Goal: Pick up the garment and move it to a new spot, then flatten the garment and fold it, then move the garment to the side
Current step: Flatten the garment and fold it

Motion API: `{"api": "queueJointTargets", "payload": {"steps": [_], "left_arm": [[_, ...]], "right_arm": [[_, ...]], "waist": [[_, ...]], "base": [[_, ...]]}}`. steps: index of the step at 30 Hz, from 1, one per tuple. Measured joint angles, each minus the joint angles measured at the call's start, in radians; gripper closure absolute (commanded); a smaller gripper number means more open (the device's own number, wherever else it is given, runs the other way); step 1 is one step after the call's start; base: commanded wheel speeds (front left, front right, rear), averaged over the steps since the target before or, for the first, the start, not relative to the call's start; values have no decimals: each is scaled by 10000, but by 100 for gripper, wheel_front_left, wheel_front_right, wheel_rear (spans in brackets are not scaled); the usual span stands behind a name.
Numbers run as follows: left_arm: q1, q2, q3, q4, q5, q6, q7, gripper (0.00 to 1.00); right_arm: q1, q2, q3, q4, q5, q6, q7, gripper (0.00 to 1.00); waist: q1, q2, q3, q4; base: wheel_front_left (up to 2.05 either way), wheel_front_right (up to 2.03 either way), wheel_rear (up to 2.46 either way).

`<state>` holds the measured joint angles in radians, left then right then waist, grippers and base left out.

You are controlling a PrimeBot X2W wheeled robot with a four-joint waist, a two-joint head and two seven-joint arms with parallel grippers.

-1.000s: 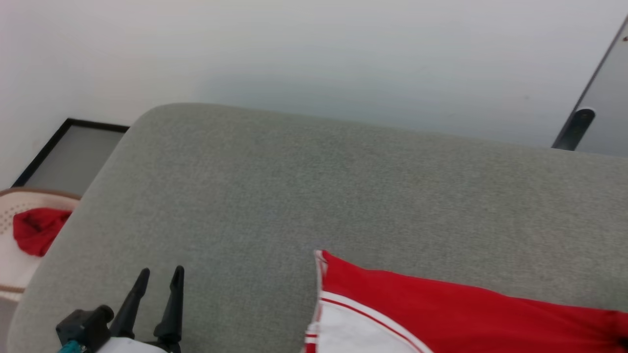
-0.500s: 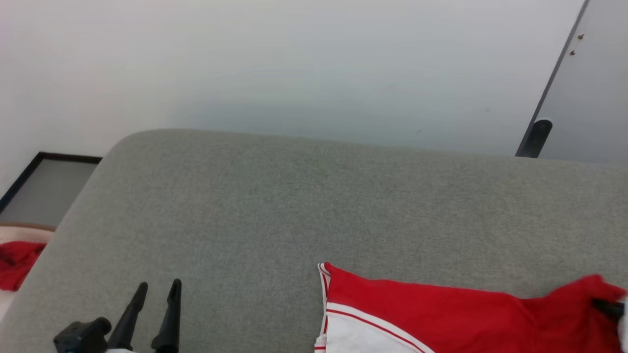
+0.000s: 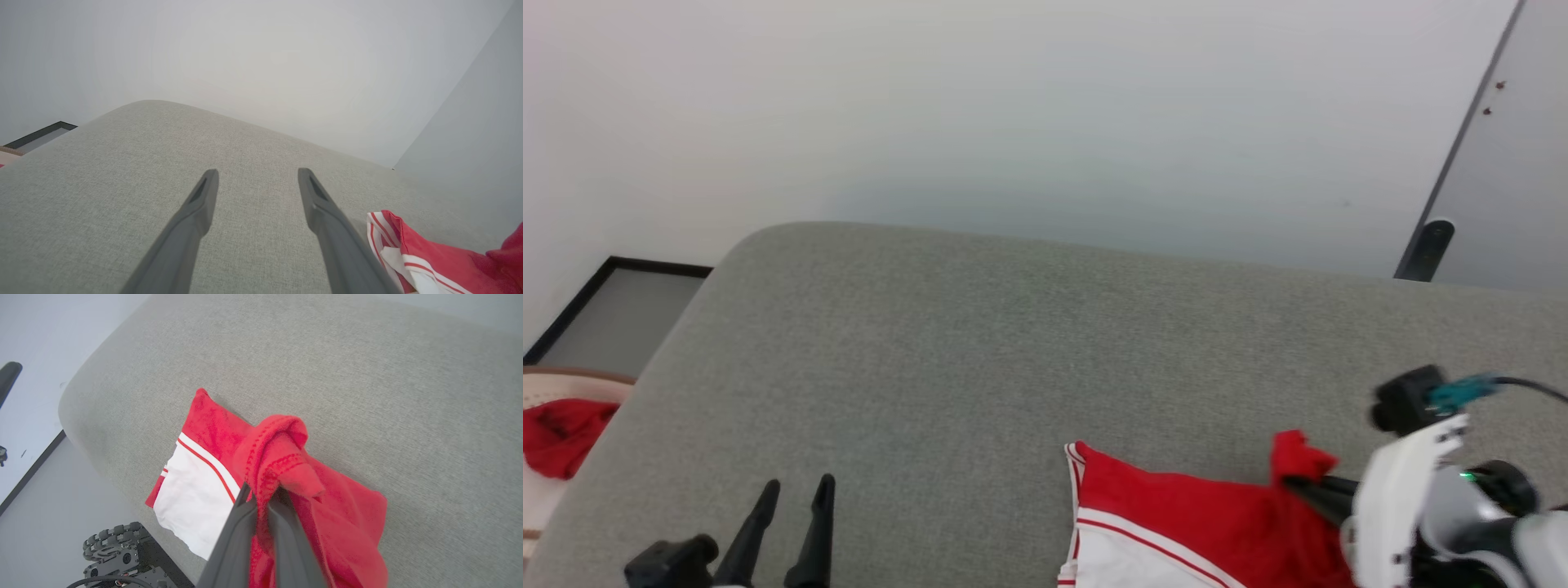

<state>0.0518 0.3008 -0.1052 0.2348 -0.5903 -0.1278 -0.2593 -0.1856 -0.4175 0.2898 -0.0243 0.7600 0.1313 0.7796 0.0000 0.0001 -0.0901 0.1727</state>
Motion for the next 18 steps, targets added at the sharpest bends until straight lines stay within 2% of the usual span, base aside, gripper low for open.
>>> {"api": "queueJointTargets", "payload": {"steps": [8,18], "left_arm": [[-357,-90,-290,142,-46,-2,38,0],[-654,-142,-527,439,-130,-2,35,0]], "right_arm": [[-663,1018,1407,1060,-616,-2,-543,100],[-1364,2021,2332,3254,-1126,-2,-1597,100]], "waist": [[0,0,57,482],[0,0,259,843]], "base": [[0,0,0],[0,0,0]]}}
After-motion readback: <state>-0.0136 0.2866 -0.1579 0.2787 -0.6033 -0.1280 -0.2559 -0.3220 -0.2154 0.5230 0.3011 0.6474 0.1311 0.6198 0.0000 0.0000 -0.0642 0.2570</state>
